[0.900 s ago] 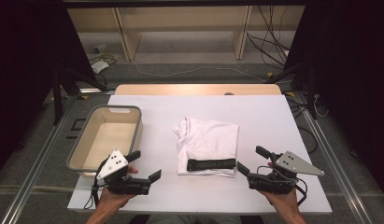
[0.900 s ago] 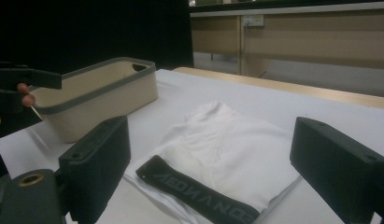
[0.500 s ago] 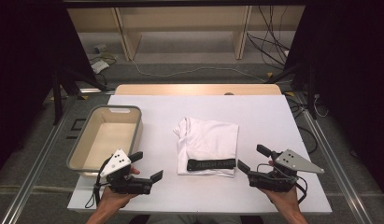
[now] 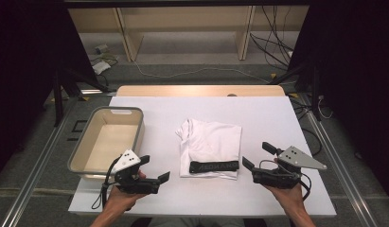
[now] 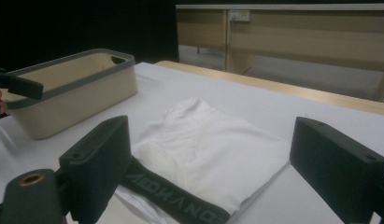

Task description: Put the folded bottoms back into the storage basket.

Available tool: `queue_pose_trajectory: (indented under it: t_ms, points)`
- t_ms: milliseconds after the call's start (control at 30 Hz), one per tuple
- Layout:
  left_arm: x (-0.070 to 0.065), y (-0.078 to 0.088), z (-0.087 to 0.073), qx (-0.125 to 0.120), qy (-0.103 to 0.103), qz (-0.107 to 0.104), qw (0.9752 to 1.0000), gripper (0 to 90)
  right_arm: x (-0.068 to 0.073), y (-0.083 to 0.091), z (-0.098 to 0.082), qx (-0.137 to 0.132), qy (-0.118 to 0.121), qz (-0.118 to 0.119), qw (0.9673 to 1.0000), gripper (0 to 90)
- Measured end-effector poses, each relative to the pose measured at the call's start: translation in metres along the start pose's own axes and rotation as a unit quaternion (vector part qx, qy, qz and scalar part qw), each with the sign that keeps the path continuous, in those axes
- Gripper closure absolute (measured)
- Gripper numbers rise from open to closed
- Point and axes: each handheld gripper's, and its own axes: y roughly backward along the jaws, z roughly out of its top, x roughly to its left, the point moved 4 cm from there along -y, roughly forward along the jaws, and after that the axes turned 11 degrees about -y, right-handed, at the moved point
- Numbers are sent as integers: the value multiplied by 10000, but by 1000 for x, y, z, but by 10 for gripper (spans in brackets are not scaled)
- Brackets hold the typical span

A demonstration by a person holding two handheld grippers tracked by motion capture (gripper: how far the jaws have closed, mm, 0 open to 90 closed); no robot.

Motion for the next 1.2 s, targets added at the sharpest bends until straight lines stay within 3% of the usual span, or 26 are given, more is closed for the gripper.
queue_pose_trajectory:
  t_ms: [33,100,400,533,667,867,1200]
  points:
    - [0,0,0,0,0,0,10000,31,-1,-2,1,10,9,-16,10000,136]
    - [1,-6,-1,139,205,-134,9996,33,-5,-6,3,48,52,-42,10000,136]
    - [-4,-23,-3,552,227,-149,9981,35,-27,-24,8,200,-37,-199,9996,136]
    - [-3,-34,-5,764,416,-238,9959,43,-38,-35,9,279,-132,-276,9991,137]
    - [-2,-51,-7,1009,714,-372,9916,47,-49,-49,9,389,-281,-313,9984,141]
    - [-2,-70,-9,1258,781,-359,9883,52,-61,-69,9,543,-338,-370,9973,141]
    - [1,-87,-10,1443,977,-314,9842,59,-83,-96,8,783,-549,-506,9941,140]
